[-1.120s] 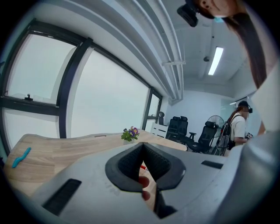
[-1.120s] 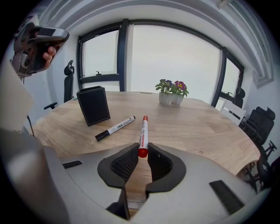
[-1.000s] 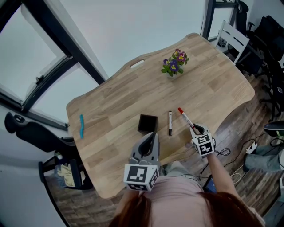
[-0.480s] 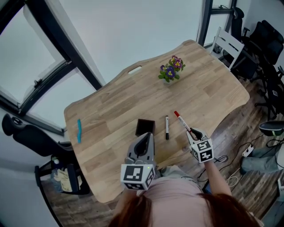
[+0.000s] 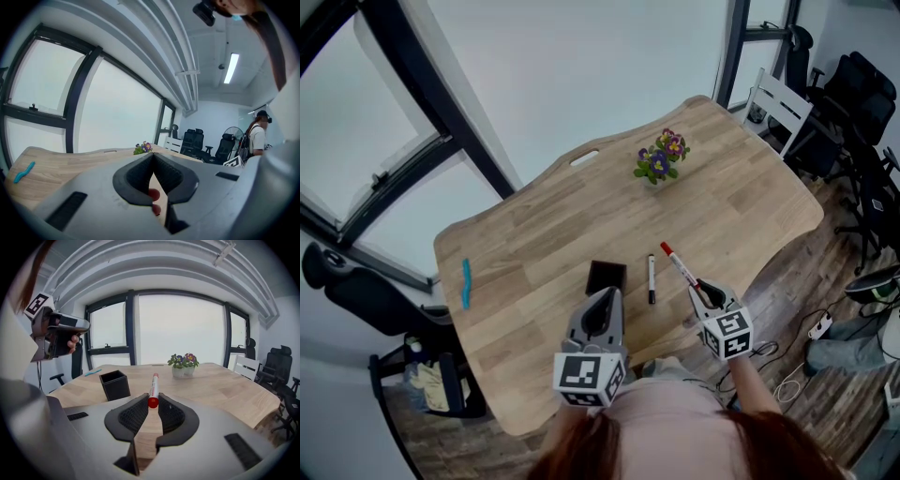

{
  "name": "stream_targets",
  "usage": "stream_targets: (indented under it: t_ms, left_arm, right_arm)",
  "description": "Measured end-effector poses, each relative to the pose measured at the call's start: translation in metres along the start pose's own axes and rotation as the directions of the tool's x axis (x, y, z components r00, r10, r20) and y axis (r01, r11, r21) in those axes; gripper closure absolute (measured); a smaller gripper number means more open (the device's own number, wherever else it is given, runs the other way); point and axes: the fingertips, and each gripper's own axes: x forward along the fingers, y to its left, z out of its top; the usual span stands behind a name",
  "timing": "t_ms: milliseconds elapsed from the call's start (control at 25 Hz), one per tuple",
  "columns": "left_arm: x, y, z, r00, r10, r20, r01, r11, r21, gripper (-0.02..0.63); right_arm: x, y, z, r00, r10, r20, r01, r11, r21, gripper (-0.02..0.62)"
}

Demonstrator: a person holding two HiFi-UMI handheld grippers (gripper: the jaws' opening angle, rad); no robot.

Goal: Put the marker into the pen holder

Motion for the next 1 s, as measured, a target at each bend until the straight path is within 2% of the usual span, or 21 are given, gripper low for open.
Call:
stream_targets:
  t_ms: [160,480,1000]
  left_arm:
    - [0.0,0.004,0.0,1.0,0.009,0.001,-0.009,1.0,-0.001,0.604]
    - [0.001,0.005,-0.002,1.0,0.019,0.002,-0.019,1.0,0.002,0.604]
    - [-0.006,0.01,-0.004,0.997,0.078,0.014,-0.078,0.997,-0.01,0.604]
  right_arm:
    - [-0.006,0.003,0.016,0.999,0.004,0.051,-0.006,1.0,0.031,0.537]
    - [-0.017,0.017,0.033,0.994,0.072,0.079,-0.074,0.997,0.022,0.537]
    - [-0.018,0.042,0.053,0.972,0.223,0.079,-0.219,0.974,-0.057,0.537]
